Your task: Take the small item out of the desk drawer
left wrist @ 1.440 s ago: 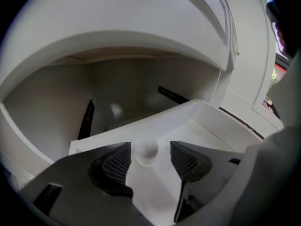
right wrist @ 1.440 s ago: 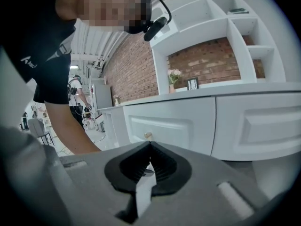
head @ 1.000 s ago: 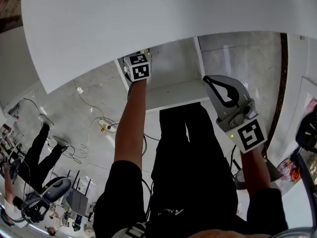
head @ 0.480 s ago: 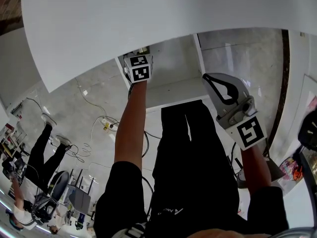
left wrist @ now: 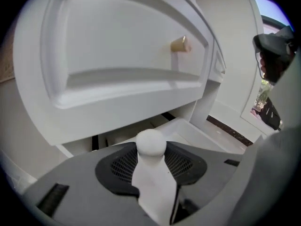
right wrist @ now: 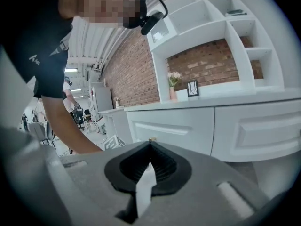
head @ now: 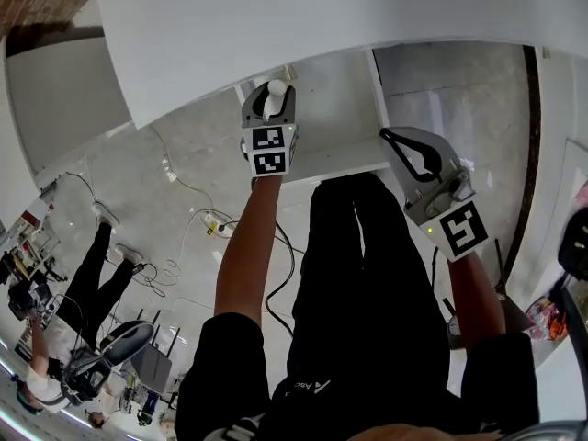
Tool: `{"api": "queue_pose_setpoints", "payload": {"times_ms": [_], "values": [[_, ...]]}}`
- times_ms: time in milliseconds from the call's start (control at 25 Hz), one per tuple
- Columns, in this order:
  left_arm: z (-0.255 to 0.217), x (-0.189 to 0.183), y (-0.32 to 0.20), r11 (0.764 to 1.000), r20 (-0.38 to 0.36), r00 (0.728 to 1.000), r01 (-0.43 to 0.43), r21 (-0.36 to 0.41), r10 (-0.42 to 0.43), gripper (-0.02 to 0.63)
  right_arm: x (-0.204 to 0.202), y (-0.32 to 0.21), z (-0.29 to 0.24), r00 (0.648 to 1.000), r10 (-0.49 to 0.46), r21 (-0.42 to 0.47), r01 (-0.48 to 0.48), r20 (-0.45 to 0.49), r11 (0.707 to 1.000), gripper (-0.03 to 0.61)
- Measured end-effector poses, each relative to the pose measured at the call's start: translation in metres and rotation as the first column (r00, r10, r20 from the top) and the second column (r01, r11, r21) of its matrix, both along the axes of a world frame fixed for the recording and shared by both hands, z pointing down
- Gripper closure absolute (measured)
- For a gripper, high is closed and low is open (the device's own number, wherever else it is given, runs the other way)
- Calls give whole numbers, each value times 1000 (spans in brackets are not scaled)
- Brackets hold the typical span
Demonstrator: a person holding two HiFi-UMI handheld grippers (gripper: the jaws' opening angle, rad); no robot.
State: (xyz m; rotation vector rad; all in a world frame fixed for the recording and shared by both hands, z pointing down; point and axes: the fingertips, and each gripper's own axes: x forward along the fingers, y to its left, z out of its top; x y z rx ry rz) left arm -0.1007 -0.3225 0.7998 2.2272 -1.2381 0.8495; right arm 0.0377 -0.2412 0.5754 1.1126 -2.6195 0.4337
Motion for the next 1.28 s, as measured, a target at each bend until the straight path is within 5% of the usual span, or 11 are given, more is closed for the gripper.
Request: {"api": "queue_pose_setpoints", "payload": {"times_ms": [360,680,1280], "values": [[-164,3,45,994,-168,986,22,110,-3,442,-26,9,-87,999,-11,61,9,40,998,577],[-336,13,75,956,-318,947,54,288,43,442,-36,28,-189,994,-8,139,-7,108,990,577],[-591,26,135,810,-380,900,55,583,212,442,14,71,-368,977,50,342,-121,209,932,577]]}}
